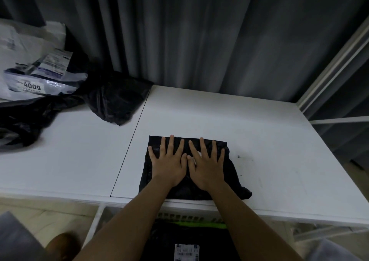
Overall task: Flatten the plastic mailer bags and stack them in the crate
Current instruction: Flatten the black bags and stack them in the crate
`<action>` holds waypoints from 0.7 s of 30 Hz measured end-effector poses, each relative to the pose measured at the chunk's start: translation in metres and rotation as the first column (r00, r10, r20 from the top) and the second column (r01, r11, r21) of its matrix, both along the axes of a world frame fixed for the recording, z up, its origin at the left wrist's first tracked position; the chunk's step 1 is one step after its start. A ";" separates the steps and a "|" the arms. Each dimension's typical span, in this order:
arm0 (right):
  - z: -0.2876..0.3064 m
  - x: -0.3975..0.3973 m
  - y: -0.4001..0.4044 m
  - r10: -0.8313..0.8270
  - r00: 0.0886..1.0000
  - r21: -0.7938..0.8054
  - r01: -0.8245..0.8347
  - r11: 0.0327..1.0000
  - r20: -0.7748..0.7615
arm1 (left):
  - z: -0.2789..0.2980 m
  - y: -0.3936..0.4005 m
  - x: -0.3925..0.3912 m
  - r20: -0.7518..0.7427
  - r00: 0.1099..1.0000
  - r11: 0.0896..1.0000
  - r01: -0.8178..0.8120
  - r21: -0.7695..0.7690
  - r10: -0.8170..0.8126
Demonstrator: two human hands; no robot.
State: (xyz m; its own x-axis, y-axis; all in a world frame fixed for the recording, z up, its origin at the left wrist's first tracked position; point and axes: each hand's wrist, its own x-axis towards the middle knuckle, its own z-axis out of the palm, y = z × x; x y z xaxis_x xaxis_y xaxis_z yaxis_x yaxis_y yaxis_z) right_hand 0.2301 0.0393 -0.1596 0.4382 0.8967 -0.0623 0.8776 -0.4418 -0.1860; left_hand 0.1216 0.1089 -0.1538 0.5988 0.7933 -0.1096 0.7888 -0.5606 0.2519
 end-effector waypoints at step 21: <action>0.041 0.046 0.019 0.010 0.998 -0.175 -0.020 0.984 -0.059 | 0.041 0.049 0.008 -0.193 0.961 0.980 0.185 -0.076 -0.197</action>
State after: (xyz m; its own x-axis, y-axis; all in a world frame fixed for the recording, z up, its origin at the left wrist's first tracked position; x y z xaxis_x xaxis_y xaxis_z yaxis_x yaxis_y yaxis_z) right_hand 0.2760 0.0580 -0.1184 0.4156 0.8762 -0.2441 0.8747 -0.4586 -0.1568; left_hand 0.1293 0.1576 -0.1132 0.7003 0.6554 -0.2829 0.7059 -0.6950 0.1371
